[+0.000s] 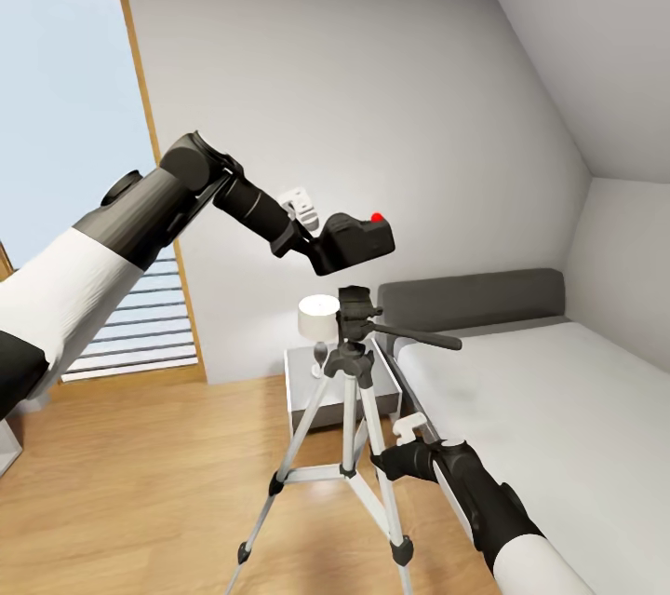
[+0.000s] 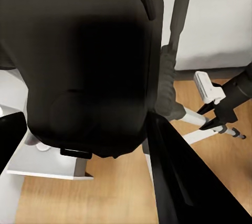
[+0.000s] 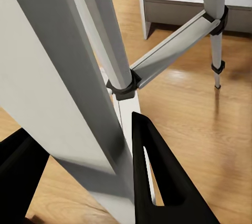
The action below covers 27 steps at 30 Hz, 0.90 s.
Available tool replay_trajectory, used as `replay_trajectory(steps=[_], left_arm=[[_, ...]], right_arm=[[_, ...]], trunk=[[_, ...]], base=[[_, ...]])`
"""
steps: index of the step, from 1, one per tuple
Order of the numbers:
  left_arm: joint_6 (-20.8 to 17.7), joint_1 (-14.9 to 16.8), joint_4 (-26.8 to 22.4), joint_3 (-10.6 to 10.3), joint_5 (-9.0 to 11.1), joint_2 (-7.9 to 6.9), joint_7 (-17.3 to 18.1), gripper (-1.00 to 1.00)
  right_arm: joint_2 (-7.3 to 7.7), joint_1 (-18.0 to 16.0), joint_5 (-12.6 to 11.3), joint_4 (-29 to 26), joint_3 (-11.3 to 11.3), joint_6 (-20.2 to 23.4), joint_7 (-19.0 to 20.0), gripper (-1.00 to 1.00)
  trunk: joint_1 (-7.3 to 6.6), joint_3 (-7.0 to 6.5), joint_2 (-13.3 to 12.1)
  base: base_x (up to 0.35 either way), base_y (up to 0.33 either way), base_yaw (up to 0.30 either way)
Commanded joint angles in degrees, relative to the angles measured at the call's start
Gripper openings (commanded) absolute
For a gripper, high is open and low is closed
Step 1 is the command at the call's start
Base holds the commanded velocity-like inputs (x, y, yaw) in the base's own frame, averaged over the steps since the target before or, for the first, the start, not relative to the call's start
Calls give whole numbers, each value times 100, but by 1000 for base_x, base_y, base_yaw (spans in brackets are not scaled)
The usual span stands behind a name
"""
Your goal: Attach the digital camera to the camera tripod in the bedroom.
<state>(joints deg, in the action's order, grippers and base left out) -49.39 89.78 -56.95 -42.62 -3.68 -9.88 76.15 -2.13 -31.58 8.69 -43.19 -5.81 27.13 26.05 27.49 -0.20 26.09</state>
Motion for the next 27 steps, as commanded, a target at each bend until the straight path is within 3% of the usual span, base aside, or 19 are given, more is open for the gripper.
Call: replay_trajectory(steps=[1, 12, 27], left_arm=[[-33, 4, -8, -6, -47, -1, 42, -100], [-6, 4, -17, -24, -45, -8, 48, -100], [2, 4, -253, -53, -53, -3, 426, -100]], right_arm=[[2, 2, 40, 329, -12, -76, 24, -100], [2, 2, 46, 329, -16, -77, 15, -100], [2, 2, 44, 329, -16, -77, 22, -100]], trunk=[[4, 5, 1], [4, 5, 1], [4, 5, 1]], base=[[0, 0, 0], [0, 0, 0], [0, 0, 0]])
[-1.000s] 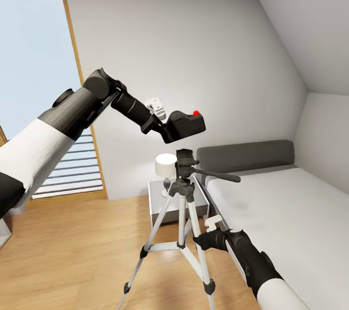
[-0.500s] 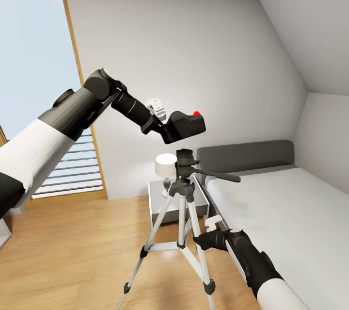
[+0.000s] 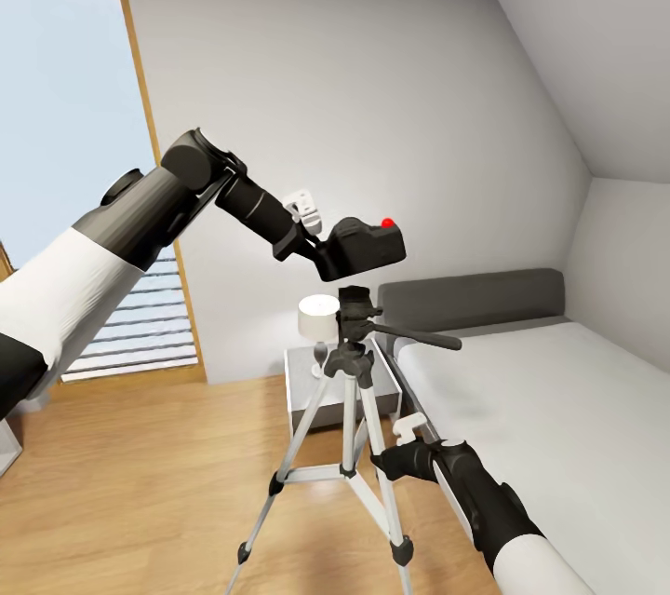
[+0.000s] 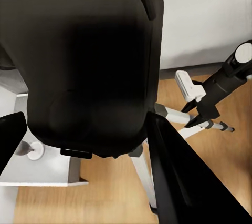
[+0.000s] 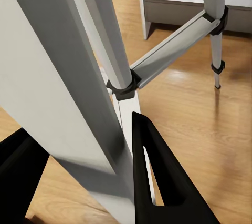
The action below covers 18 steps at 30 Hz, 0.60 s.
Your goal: Attach the digital camera to the camera tripod in the bedroom.
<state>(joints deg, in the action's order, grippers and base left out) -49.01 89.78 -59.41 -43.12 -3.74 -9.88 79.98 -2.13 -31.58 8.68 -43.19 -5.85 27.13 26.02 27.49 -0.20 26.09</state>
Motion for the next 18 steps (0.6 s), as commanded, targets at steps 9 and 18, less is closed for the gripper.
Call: replay_trajectory(steps=[9, 18], left_arm=[[-48, 5, -14, -8, -46, -20, 53, -100], [-51, 5, -16, -215, -77, -106, 345, -100]], right_arm=[[3, 2, 47, 329, -12, -76, 19, -100], [3, 2, 47, 337, -12, -76, 17, -100]], trunk=[[4, 5, 1], [4, 5, 1]], base=[[0, 0, 0], [0, 0, 0]])
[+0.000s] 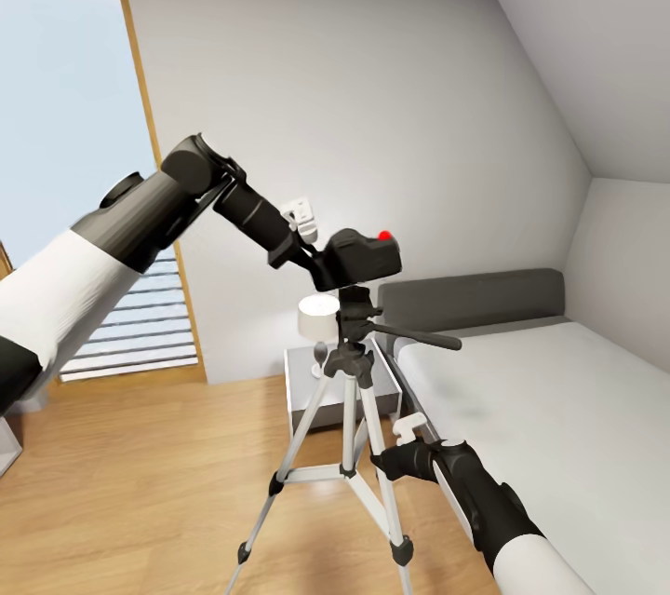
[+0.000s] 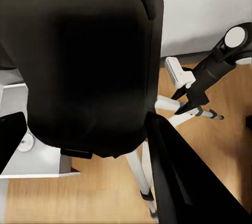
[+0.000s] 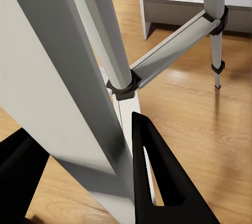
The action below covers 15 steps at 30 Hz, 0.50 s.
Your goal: Attach the digital camera to the camera tripod in the bedroom.
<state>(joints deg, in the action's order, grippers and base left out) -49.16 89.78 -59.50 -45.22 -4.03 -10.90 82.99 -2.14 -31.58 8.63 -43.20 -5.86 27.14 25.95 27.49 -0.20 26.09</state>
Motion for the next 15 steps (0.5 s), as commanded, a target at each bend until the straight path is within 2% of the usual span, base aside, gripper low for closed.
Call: replay_trajectory(steps=[1, 6, 15], left_arm=[[-37, 5, -6, -38, -49, -12, 49, -100], [-73, 5, -6, -304, -44, -67, 64, -100], [-117, 5, 0, -410, -18, -72, 35, -100]], right_arm=[[1, 2, 51, 338, -12, -77, 25, -100], [-5, 2, 51, 338, -12, -77, 25, -100], [-6, 2, 51, 338, -12, -77, 25, -100]], trunk=[[4, 5, 2], [4, 5, 2], [4, 5, 2]], base=[[0, 0, 0], [0, 0, 0], [0, 0, 0]])
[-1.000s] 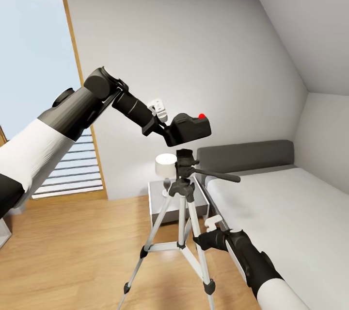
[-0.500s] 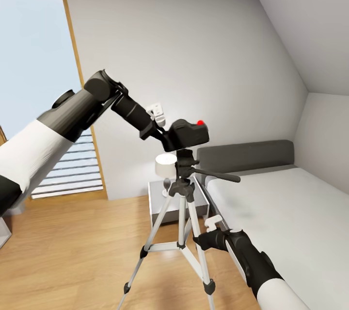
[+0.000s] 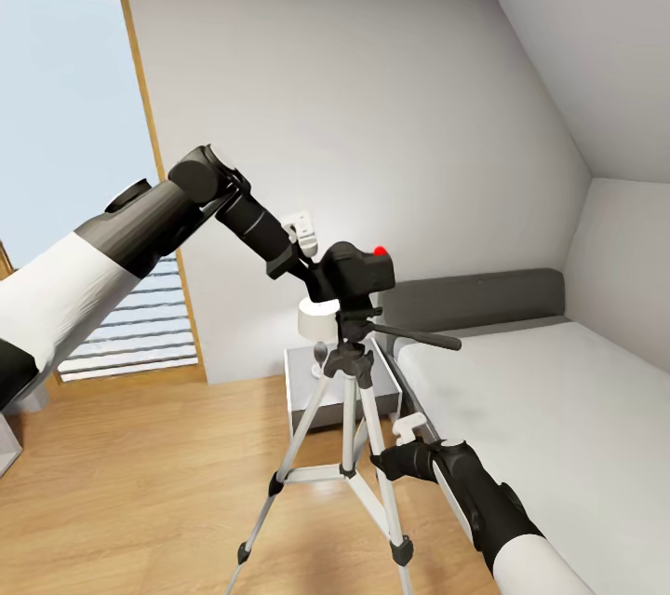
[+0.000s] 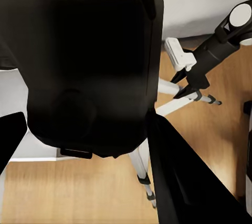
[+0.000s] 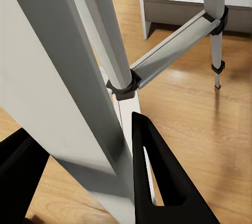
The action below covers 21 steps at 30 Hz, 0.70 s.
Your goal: Attach the digital camera to the camera tripod in the bedroom.
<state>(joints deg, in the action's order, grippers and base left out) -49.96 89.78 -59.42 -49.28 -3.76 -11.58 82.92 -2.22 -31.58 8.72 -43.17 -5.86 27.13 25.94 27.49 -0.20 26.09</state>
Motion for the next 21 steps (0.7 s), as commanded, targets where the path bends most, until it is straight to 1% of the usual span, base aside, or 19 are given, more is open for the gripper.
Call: replay_trajectory(steps=[1, 8, 11, 14, 16, 18, 21], left_arm=[[-61, 5, -5, 8, -42, -3, 35, -100], [-335, 5, 2, 66, -47, 6, 10, -100], [-353, 5, 17, 114, -51, 8, -7, -100], [-362, 5, 46, 195, -53, 7, -142, -100], [-363, 5, 60, 206, -54, 12, -202, -100], [-365, 5, 95, 219, -47, 23, -337, -100], [-370, 5, 112, 223, -41, 29, -394, -100]], right_arm=[[2, 2, 42, 335, -12, -77, 25, -100], [2, 2, 42, 335, -12, -77, 25, -100], [2, 2, 42, 335, -12, -77, 25, -100], [2, 2, 42, 335, -12, -77, 25, -100], [2, 2, 42, 335, -12, -77, 25, -100], [2, 2, 41, 335, -12, -77, 25, -100], [2, 2, 42, 335, -12, -77, 25, -100]], trunk=[[4, 5, 1], [4, 5, 1], [4, 5, 1], [4, 5, 1], [4, 5, 1], [4, 5, 1], [4, 5, 1]], base=[[0, 0, 0], [0, 0, 0], [0, 0, 0], [0, 0, 0], [0, 0, 0], [0, 0, 0], [0, 0, 0]])
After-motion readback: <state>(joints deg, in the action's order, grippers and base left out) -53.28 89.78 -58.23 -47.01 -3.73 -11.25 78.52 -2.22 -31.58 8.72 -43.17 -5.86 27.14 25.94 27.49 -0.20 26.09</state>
